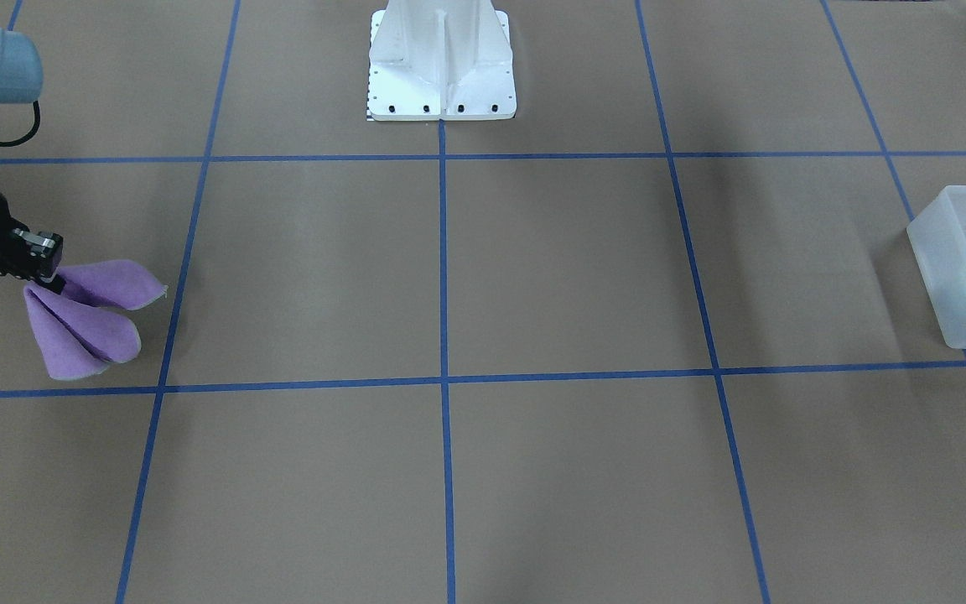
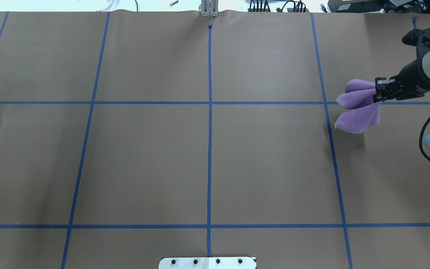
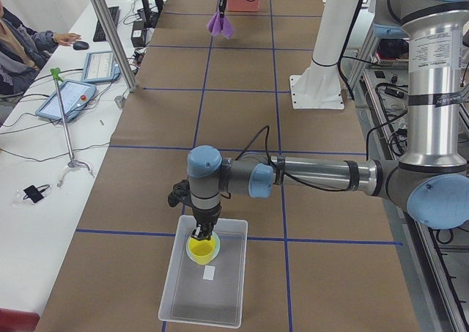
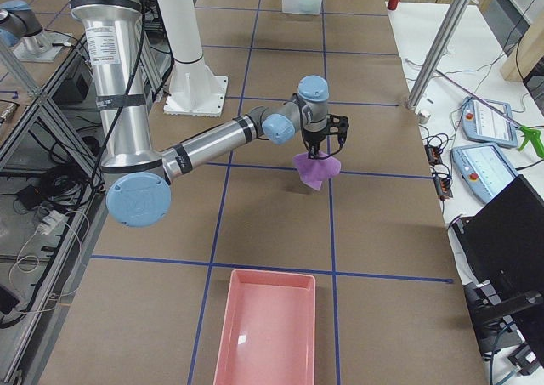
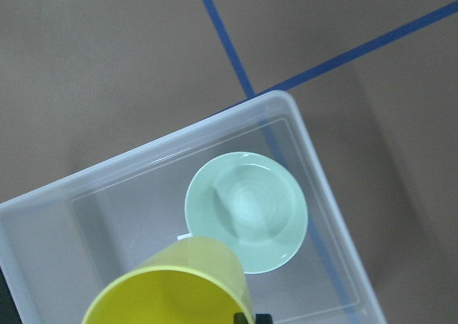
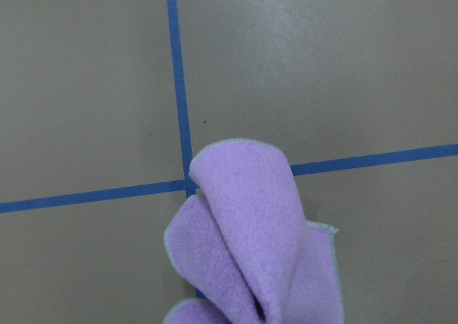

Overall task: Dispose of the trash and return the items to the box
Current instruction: 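Drop the cup into the clear bin while the right gripper carries the cloth away, then release the purple cloth into the pink bin with the right gripper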

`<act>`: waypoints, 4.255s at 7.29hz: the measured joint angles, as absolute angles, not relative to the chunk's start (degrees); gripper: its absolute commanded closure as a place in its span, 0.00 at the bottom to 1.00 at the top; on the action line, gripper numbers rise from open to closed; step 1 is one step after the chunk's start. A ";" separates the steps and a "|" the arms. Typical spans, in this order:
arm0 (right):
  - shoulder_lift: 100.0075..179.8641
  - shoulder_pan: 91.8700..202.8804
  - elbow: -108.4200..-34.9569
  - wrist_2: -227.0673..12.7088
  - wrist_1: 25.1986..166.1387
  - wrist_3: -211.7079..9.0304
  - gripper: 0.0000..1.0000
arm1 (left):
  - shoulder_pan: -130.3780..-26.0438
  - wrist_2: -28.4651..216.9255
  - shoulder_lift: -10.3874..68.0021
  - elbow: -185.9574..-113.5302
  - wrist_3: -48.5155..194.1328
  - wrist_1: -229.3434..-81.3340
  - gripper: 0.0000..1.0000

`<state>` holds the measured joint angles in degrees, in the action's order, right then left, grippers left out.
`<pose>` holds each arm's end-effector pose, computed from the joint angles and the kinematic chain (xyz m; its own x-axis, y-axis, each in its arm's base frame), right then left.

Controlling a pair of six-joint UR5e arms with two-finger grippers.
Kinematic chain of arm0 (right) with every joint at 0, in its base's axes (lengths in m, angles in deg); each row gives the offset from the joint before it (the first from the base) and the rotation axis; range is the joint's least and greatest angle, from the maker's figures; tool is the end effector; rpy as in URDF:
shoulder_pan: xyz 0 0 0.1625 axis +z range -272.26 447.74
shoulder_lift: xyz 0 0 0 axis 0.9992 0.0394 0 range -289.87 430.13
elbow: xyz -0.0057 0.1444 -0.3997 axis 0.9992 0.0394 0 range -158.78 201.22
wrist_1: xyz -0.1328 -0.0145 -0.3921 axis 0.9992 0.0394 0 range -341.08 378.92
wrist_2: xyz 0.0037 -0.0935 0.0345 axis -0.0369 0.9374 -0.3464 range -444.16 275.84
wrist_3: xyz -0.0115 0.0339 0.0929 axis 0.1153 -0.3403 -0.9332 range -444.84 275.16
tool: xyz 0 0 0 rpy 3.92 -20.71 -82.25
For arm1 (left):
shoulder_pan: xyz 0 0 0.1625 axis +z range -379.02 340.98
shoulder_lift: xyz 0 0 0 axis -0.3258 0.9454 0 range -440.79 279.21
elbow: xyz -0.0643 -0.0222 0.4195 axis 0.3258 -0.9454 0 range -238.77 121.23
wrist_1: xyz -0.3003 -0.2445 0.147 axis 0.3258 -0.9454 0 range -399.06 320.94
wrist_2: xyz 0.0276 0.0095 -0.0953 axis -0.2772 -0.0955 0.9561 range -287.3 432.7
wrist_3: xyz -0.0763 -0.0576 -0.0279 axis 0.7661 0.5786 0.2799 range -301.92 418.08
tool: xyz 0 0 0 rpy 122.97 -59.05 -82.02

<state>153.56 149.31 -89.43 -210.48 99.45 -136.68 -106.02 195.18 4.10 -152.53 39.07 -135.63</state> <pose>-0.1848 -0.4973 0.4101 0.6338 0.1253 0.7633 -0.1888 0.9820 -0.0045 -0.0557 -0.4647 0.6697 0.7771 0.4116 -0.4761 -0.3227 0.9101 0.2601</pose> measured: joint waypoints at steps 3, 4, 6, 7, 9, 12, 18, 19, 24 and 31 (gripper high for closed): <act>156.83 155.76 -100.18 -211.10 114.80 -122.51 1.00 | -107.20 198.21 5.68 -134.40 37.51 -152.13 1.00; 157.67 158.81 -102.51 -212.04 120.17 -116.60 1.00 | -107.22 198.75 7.00 -130.01 37.88 -155.25 1.00; 158.76 164.37 -104.90 -213.61 127.69 -107.29 1.00 | -107.25 199.12 8.89 -125.89 38.44 -157.38 1.00; 160.18 166.66 -105.35 -213.82 129.08 -103.56 1.00 | -107.25 199.18 9.33 -124.93 38.73 -157.55 0.84; 163.69 170.69 -105.19 -213.91 129.89 -95.91 1.00 | -107.18 199.25 9.63 -124.37 39.20 -157.62 0.17; 170.97 178.62 -102.67 -213.78 130.32 -81.67 1.00 | -107.17 203.75 13.21 -124.96 41.05 -154.95 0.06; 171.91 190.96 -80.73 -207.82 124.43 -57.57 1.00 | -107.11 206.08 18.36 -132.06 50.09 -144.64 0.04; 171.79 191.35 -75.81 -207.49 118.78 -57.23 1.00 | -107.10 206.05 18.75 -132.20 50.20 -144.26 0.04; 165.48 193.70 -61.19 -207.62 109.31 -57.22 0.00 | -107.08 206.11 19.17 -133.33 51.68 -143.79 0.03; 165.02 184.99 -74.37 -218.78 109.49 -77.15 0.00 | -104.58 207.90 17.58 -157.25 62.93 -124.13 0.03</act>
